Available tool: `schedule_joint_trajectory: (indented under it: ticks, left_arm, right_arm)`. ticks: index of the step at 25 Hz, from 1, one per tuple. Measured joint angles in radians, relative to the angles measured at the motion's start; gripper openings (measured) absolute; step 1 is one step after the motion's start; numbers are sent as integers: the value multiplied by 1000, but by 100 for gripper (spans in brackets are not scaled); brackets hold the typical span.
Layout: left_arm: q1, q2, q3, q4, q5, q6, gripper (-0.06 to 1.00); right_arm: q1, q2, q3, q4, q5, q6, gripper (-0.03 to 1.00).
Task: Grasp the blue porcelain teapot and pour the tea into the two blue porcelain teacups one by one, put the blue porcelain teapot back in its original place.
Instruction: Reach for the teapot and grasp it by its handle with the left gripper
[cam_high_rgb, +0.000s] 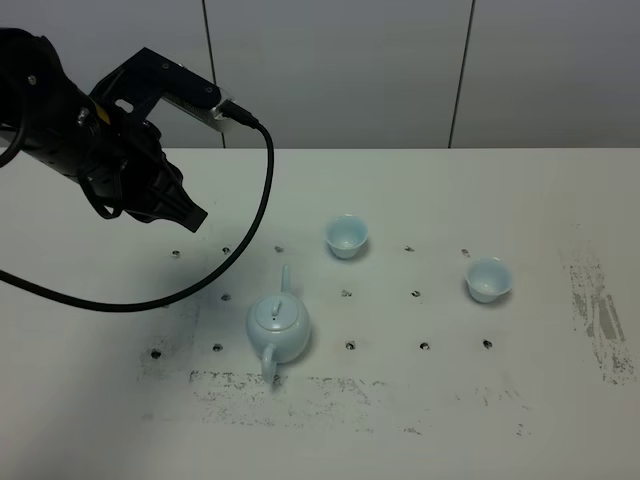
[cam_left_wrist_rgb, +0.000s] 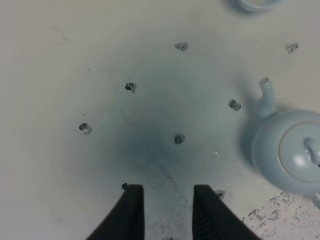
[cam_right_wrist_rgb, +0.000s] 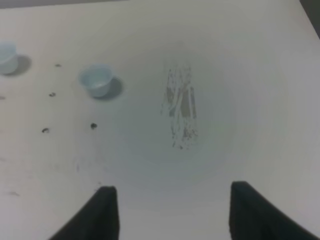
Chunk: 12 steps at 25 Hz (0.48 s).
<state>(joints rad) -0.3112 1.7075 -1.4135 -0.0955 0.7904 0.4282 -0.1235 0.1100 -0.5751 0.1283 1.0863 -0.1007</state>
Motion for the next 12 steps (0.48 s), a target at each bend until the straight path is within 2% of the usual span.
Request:
schedule_joint_trajectory:
  ticks: [4,12]
  left_arm:
    - [0,0,0,0,9,1,30]
    - [0,0,0,0,13,1,30]
  right_arm:
    - [0,-104,44,-29,23,4,47]
    - [0,-117,52,-40,32,20,37]
